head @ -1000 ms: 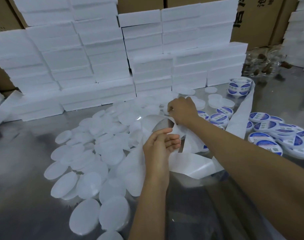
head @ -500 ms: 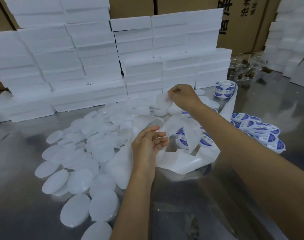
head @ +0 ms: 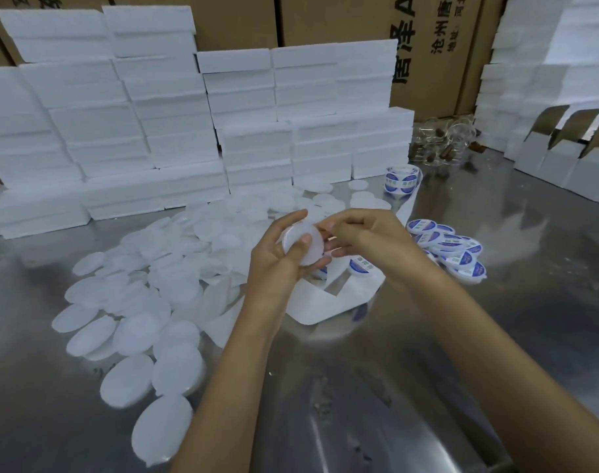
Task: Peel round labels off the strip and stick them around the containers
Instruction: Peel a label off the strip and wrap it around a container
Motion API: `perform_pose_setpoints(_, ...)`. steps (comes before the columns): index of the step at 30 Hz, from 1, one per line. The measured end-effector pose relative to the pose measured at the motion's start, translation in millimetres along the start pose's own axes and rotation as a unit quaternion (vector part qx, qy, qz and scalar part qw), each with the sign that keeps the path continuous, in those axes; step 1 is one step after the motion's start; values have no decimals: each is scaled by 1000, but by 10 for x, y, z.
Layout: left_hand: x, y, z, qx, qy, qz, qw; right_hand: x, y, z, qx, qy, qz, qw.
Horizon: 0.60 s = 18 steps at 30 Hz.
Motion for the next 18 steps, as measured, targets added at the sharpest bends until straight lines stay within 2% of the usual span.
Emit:
perform_pose_setpoints(3, -58, -8, 22, 13, -4, 6, 1000, -106, 178, 131, -112, 36, 93, 989)
perform_pose_setpoints(4, -63, -7, 31, 10, -2, 9, 1000, -145, 242, 188, -161, 41, 99, 981)
perform_pose_setpoints(5, -62, -2, 38, 6, 1, 12, 1000, -190, 293, 257, -202, 38, 78, 976)
perform_pose_setpoints(8, -61, -18, 48, 1, 6, 9, 1000, -309, 324, 546, -328, 12, -60, 943)
perform_pose_setpoints(10, -79, -50, 47, 6, 6, -5, 1000, -343, 302, 722, -383, 27, -68, 921)
perform_pose_setpoints(13, -103, -96, 22, 78, -26, -16, 996, -312, 278, 777, -337, 70, 24, 939)
perform_pose_setpoints(15, -110, -120, 12, 164, -69, -24, 984, -303, 293, 758, -273, 60, 65, 958)
perform_pose_setpoints(18, -100, -144, -26, 205, -71, -45, 975, -355, 302, 714, -191, 34, 56, 979)
Point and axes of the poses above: each hand's wrist, its own x-axis towards the middle knuckle, its own y-axis out of the back of the hand, z = x × y, the point moved 2 cm from there along x, towards the middle knuckle
